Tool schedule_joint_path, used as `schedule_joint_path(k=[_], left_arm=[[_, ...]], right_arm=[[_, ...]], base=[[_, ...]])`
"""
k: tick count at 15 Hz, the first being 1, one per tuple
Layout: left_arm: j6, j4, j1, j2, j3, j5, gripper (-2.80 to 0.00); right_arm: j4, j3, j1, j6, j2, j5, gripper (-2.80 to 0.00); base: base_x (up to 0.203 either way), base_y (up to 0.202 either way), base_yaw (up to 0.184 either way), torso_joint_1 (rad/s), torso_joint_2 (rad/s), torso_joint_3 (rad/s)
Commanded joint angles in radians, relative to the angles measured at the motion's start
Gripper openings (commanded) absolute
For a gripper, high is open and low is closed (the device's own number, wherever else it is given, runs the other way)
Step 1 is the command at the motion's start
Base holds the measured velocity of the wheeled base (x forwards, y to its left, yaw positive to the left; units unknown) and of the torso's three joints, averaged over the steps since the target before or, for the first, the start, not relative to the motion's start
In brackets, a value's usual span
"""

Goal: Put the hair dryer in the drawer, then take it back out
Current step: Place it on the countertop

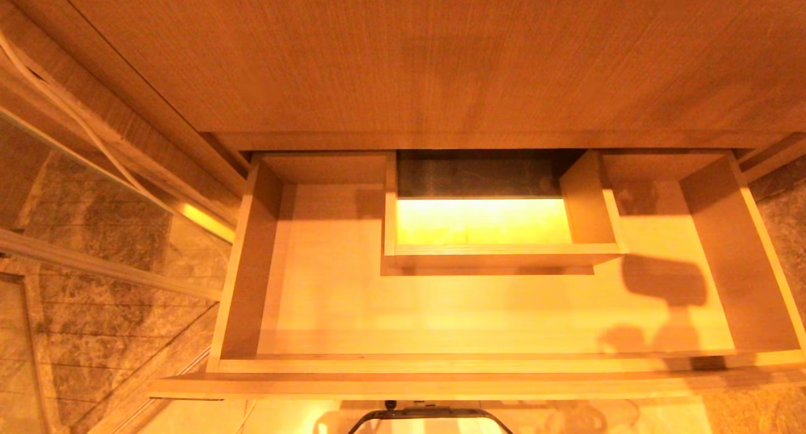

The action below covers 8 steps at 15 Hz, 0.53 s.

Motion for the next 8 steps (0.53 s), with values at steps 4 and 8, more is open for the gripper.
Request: schedule_joint_path(k=[4, 8], left_arm=[[0.000, -0.001, 0.000, 0.000, 0.002, 0.000, -2.80], [0.000, -0.001, 0.000, 0.000, 0.002, 0.000, -2.80]], right_arm=[[0.017, -0.018, 0.001, 0.077, -0.004, 0.002, -2.80], [0.082, -0.066, 0.000, 0.114, 0.000, 0.001, -2.80]], base=[[0.000, 0.000, 0.000, 0.000, 0.00, 0.000], [0.000, 0.000, 0.000, 0.000, 0.00, 0.000]])
